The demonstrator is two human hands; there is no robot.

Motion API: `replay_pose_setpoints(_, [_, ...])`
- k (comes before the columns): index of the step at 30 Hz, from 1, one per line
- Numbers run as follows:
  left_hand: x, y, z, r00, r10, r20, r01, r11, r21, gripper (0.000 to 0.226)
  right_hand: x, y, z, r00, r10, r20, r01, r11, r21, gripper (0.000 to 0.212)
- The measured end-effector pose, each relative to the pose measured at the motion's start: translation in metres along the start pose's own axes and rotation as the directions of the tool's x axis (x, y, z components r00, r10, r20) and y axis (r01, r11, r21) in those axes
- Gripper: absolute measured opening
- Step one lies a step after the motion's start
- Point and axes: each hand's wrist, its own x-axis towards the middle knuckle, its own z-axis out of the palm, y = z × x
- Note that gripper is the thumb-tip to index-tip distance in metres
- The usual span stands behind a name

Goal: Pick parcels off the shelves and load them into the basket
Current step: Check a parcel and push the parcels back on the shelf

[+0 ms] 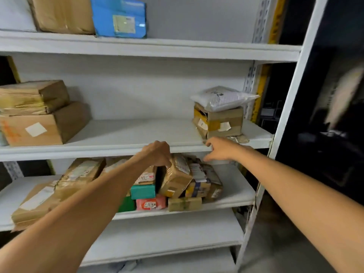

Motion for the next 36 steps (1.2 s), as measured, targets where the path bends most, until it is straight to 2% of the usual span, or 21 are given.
replay_pose_setpoints(5, [0.036,0.059,-0.051,0.994,0.061,-0.093,-0.062,0.998,-0.012,0.047,0.009,0.054,-0.068,0.988,0.027,-0.149,-0.035,0.998,-0.055,0.057])
replay_pose_setpoints(8, [0.056,0.085,-0.076,0.992,0.027,-0.125,-0.028,1.0,-0.005,0.047,0.016,0.077,-0.104,0.983,0.003,-0.183,-0.02,0.995,-0.093,0.052])
replay_pose_setpoints(11, [0.079,0.101,-0.094,0.988,-0.019,-0.152,0.018,1.0,-0.004,0.049,0.025,0.101,-0.132,0.978,-0.037,-0.206,0.011,0.992,-0.124,0.057])
replay_pose_setpoints(14, [0.101,0.11,-0.102,0.98,-0.073,-0.183,0.073,0.997,-0.01,0.052,0.039,0.126,-0.152,0.961,-0.053,-0.271,0.036,0.997,-0.068,0.06])
replay_pose_setpoints(17, [0.122,0.115,-0.102,0.979,-0.094,-0.182,0.096,0.995,0.0,0.055,0.053,0.143,-0.162,0.945,-0.05,-0.324,0.043,0.999,-0.029,0.051])
replay_pose_setpoints(19, [0.134,0.116,-0.1,0.98,-0.108,-0.17,0.097,0.993,-0.069,0.051,0.063,0.151,-0.165,0.933,-0.044,-0.358,0.04,0.999,-0.018,0.049])
replay_pose_setpoints(20, [0.142,0.116,-0.099,0.979,-0.117,-0.165,0.087,0.98,-0.177,0.049,0.068,0.154,-0.166,0.924,-0.037,-0.38,0.039,0.999,-0.004,0.049])
replay_pose_setpoints(23, [0.164,0.116,-0.096,0.972,-0.164,-0.17,0.047,0.839,-0.542,0.048,0.087,0.162,-0.166,0.896,-0.006,-0.443,0.03,0.998,0.047,0.044])
replay_pose_setpoints(25, [0.18,0.118,-0.096,0.967,-0.206,-0.149,0.057,0.747,-0.662,0.052,0.101,0.167,-0.162,0.897,0.023,-0.442,0.024,0.995,0.101,0.043])
replay_pose_setpoints(28, [0.201,0.121,-0.096,0.97,-0.219,-0.105,0.063,0.644,-0.762,0.052,0.126,0.172,-0.155,0.915,0.078,-0.395,0.0,0.981,0.193,0.048])
replay_pose_setpoints(31, [0.22,0.111,-0.088,0.977,-0.208,-0.046,0.081,0.565,-0.821,0.059,0.152,0.171,-0.149,0.932,0.098,-0.348,0.022,0.946,0.324,0.043])
replay_pose_setpoints(34, [0.231,0.102,-0.08,0.984,-0.164,0.065,0.131,0.428,-0.894,0.068,0.166,0.168,-0.147,0.972,0.137,-0.188,-0.011,0.834,0.551,0.037])
replay_pose_setpoints(36, [0.238,0.098,-0.078,0.985,-0.125,0.118,0.155,0.346,-0.925,0.076,0.169,0.168,-0.15,0.984,0.135,-0.115,-0.046,0.818,0.574,0.034])
